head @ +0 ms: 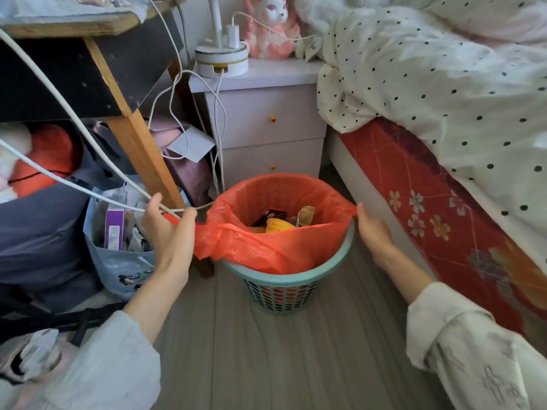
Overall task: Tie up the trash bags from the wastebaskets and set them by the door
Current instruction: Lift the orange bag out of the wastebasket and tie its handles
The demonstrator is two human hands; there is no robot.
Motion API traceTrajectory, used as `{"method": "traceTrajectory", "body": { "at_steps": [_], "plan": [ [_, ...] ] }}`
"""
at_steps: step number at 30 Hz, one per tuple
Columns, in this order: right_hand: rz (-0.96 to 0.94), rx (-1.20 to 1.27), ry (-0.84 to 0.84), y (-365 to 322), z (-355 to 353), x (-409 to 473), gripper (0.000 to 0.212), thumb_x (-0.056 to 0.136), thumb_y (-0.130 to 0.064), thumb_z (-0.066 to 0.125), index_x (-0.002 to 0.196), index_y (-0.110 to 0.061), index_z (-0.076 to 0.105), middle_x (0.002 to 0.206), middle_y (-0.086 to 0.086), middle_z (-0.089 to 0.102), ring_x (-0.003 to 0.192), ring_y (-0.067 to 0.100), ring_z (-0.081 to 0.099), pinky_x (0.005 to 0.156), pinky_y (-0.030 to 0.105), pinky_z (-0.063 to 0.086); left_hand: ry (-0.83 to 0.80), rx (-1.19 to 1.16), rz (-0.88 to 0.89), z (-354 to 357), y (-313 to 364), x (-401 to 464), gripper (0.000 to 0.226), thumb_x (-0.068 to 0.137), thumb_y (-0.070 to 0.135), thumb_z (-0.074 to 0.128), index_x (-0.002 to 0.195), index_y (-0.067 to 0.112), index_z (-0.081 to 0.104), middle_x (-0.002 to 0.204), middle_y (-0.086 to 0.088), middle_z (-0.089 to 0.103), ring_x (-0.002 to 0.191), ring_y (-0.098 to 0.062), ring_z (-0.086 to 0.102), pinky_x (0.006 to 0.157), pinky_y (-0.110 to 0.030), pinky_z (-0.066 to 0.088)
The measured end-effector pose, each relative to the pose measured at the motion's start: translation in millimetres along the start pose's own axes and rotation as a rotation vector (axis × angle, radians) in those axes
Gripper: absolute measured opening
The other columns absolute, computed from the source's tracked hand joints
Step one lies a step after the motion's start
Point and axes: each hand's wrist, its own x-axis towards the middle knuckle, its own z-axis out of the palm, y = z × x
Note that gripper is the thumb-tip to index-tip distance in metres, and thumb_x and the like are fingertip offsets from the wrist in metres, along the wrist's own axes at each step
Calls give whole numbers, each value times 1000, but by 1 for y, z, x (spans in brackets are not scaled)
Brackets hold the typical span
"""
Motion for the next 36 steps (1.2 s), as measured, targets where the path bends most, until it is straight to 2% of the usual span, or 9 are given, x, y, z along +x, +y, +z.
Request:
{"method": "traceTrajectory", "body": {
  "at_steps": [5,8,11,14,19,22,28,30,36],
  "plan": [
    [92,349,-36,-23,9,27,48,84,-31,62,122,-2,55,127,16,58,116,30,55,101,39,44,-33,-34,-466,12,-3,17,53,73,14,69,121,7,48,118,-13,58,103,-30,59,93,-45,49],
    [-9,370,86,-36,10,33,12,82,-8,59,89,-8,68,103,17,67,101,28,61,89,37,51,-38,-20,-419,13,2,20,16,73,2,66,90,2,62,80,-12,66,79,-28,62,83,-39,53],
    [-130,497,-10,-62,3,22,22,80,3,50,74,-12,65,81,10,64,84,21,58,60,18,48,-37,-61,-307,16,18,24,16,81,0,56,70,11,60,53,-1,57,56,-16,53,65,-29,48],
    [-160,581,-201,-80,1,6,28,80,6,43,99,4,64,96,15,66,83,21,62,68,21,49,-30,-52,-142,17,44,29,17,86,13,52,72,17,60,65,0,58,66,-15,53,68,-29,44],
    [-103,840,-346,-106,-7,-17,18,84,-1,40,73,-1,54,46,5,62,47,17,60,47,20,48,-92,24,123,15,85,31,19,87,29,53,83,14,63,79,-7,58,76,-21,54,66,-31,42],
    [-224,732,-348,-125,-12,-28,5,88,-13,51,87,-10,55,56,2,58,47,13,55,54,23,46,-196,-28,177,13,103,25,17,87,33,54,76,23,63,79,-7,60,76,-22,58,67,-34,47],
    [-346,615,-359,-163,-20,-43,45,87,-18,58,129,-9,43,61,-1,68,30,8,45,50,29,44,-313,-99,320,11,151,24,14,86,27,57,72,28,62,78,-7,59,77,-21,55,72,-37,44],
    [-354,605,-416,-172,-23,-49,43,87,-19,58,127,-6,46,82,12,72,39,11,53,53,28,49,-334,-129,336,10,161,24,15,86,25,57,73,28,62,81,-11,57,77,-23,54,72,-38,43],
    [-361,682,-442,-159,-31,-64,18,85,-20,60,100,-12,63,70,2,69,70,10,63,69,23,47,-379,-116,357,9,148,23,22,85,13,59,103,25,62,123,-13,55,111,-19,56,101,-37,44]
  ]
}}
